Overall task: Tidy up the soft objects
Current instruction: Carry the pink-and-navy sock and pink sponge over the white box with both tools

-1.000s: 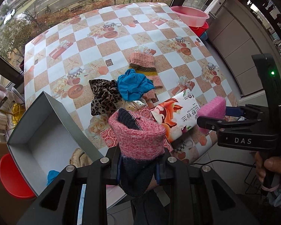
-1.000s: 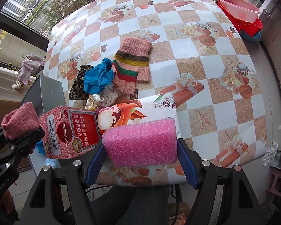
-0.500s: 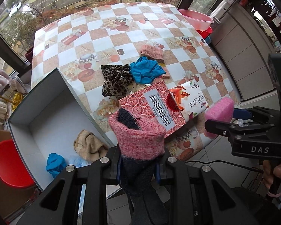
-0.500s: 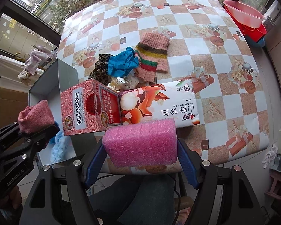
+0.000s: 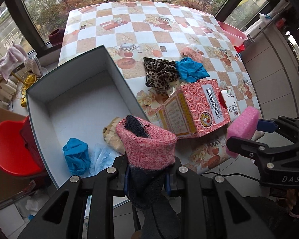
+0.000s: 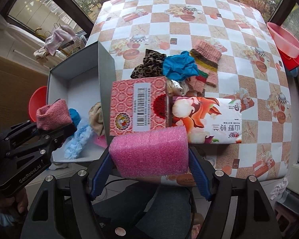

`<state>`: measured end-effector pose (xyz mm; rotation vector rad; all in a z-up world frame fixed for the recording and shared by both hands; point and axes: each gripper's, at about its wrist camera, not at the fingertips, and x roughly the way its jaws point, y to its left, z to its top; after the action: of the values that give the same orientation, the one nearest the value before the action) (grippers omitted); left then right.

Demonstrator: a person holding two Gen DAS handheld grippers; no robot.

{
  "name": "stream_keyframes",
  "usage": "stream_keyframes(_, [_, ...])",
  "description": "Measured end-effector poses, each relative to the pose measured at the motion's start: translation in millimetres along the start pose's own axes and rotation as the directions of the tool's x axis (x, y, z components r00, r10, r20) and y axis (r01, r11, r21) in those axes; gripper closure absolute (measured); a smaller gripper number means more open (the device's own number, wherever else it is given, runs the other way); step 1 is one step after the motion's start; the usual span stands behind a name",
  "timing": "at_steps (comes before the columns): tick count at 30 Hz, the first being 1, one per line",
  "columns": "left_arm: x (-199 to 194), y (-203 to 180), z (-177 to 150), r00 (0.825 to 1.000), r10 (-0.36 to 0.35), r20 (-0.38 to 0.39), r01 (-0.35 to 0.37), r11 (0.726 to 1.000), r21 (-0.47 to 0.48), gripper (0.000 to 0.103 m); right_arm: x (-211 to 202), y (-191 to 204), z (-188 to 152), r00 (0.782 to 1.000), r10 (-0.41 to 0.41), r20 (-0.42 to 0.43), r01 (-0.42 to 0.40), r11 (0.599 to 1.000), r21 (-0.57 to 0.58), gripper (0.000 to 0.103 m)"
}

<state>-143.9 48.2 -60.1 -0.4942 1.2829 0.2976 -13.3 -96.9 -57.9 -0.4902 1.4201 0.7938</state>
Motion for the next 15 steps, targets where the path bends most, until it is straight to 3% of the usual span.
stream_keyframes(15, [15,67,-39,0.997,0.048,-0.052,-0.056,0.983,-0.177,0.075,15,87,15,0.998,0.025,-0.05,-0.037,0.966,-0.256,0.028])
